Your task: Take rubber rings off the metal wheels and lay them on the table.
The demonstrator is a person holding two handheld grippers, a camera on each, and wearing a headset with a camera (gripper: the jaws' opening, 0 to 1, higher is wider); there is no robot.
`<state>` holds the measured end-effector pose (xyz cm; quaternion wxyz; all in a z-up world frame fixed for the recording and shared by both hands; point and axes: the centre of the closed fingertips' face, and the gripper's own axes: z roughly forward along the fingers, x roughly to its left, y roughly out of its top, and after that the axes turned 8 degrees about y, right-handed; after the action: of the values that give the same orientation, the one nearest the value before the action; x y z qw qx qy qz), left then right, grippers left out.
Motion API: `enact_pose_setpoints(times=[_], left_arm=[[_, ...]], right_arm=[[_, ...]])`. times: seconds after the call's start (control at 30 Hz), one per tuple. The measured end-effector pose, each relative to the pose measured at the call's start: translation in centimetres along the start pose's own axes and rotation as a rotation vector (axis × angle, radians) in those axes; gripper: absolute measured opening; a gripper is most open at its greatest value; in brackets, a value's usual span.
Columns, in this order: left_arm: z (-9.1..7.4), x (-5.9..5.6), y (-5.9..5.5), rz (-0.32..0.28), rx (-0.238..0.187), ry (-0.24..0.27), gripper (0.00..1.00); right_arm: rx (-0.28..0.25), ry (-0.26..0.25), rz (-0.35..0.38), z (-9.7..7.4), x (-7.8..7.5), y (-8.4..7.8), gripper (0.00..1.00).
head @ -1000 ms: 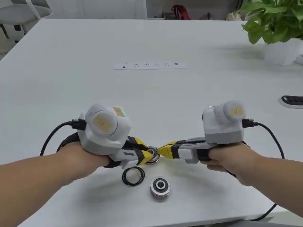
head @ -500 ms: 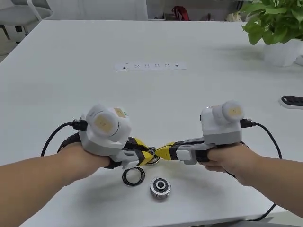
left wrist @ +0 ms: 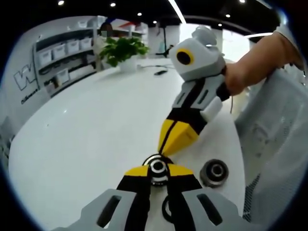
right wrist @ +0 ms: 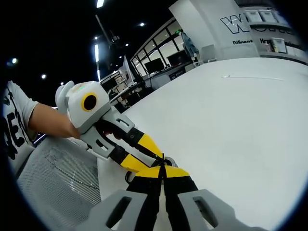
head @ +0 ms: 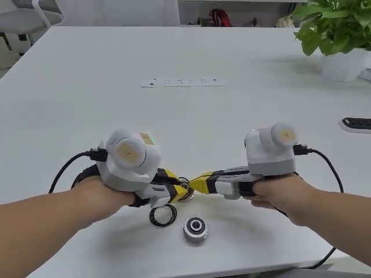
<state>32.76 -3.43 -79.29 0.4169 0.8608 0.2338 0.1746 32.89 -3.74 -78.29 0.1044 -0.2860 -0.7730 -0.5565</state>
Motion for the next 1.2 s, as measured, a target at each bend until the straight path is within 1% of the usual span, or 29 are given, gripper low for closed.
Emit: enact_pose_setpoints(times=[0.07,0.2,0.23,0.3,0.4,0.5,0.6,0.67,0.7,0.83,0.97,1.1,1.2], left_arm=[[0.0,0.0,0.0,0.001,-0.005,-0.002,0.13],[-0.1,-0.2,0.1,-0.027,-0.003,-0.017,0.16],[-0.2,-0.3,0.1,-0.024,-0.005,-0.023,0.18],[-0.3,-0.5,0.1,-0.01,-0.01,-0.031,0.2],[-0.6,-0.6,0.4,-0.022,-0.02,-0.036,0.21],[-0.9,-0.7,0.7,-0.022,-0.029,-0.044,0.23],[-1.4,-0.8,1.0,-0.017,-0.039,-0.048,0.24],[-1.8,-0.8,1.1,-0.011,-0.048,-0.048,0.27],[-2.0,-0.9,1.2,-0.011,-0.052,-0.053,0.29],[-2.7,-0.9,1.7,-0.014,-0.072,-0.061,0.32],[-3.3,-0.8,1.8,-0.018,-0.081,-0.063,0.36],[-4.0,-0.7,1.8,-0.025,-0.085,-0.067,0.39],[-4.5,-0.9,1.9,-0.021,-0.094,-0.074,0.42]], right_arm=[[-0.001,0.0,0.004,0.0,0.0,0.0,0.0],[-0.003,0.0,0.005,-0.1,0.1,0.0,0.0],[-0.003,0.0,0.004,-0.1,0.1,0.1,0.0],[-0.003,0.001,0.004,-0.1,0.2,0.1,0.0],[-0.003,0.002,0.003,-0.1,0.3,0.1,0.0],[-0.005,0.004,0.005,-0.2,0.5,0.2,0.0],[-0.005,0.006,0.004,-0.2,0.5,0.3,0.0],[-0.006,0.007,0.005,-0.2,0.7,0.3,0.0],[-0.007,0.007,0.006,-0.3,0.5,0.4,0.0],[-0.01,0.01,0.009,-0.4,0.6,0.5,0.0],[-0.01,0.016,0.009,-0.3,1.0,0.6,0.0],[-0.012,0.02,0.007,-0.3,1.0,0.8,0.0],[-0.019,0.023,0.008,-0.4,1.4,1.0,0.0]])
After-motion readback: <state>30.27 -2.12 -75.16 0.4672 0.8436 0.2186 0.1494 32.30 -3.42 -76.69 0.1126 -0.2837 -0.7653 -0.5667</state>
